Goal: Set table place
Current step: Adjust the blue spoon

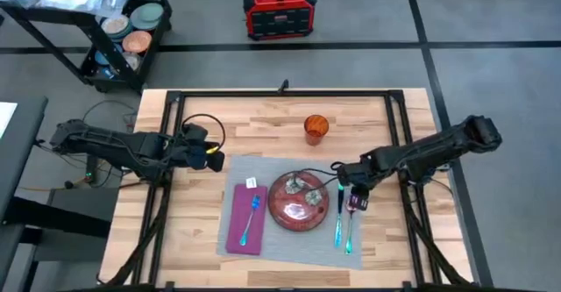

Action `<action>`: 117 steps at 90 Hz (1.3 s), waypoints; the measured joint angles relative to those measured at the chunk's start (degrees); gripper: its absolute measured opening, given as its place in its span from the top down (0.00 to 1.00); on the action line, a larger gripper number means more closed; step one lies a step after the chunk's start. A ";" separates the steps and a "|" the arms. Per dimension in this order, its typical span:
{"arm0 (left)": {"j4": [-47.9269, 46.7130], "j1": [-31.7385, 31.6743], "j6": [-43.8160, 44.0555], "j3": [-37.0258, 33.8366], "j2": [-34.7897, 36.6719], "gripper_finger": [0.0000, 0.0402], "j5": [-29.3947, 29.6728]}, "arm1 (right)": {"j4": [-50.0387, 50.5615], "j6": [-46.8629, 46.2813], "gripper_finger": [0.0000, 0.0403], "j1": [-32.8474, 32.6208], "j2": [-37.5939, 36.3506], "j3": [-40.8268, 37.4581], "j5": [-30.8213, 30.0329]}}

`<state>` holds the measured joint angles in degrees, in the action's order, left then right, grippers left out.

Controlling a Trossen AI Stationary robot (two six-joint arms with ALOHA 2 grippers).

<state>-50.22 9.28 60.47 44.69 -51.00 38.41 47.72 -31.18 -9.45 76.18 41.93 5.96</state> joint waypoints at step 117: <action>-0.11 0.00 -0.22 0.00 0.00 1.00 0.00 | -8.67 5.73 0.71 1.99 0.00 -5.33 5.15</action>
<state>-50.33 9.28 60.25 44.69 -51.00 38.41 39.05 -25.44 -7.46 76.18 36.60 11.11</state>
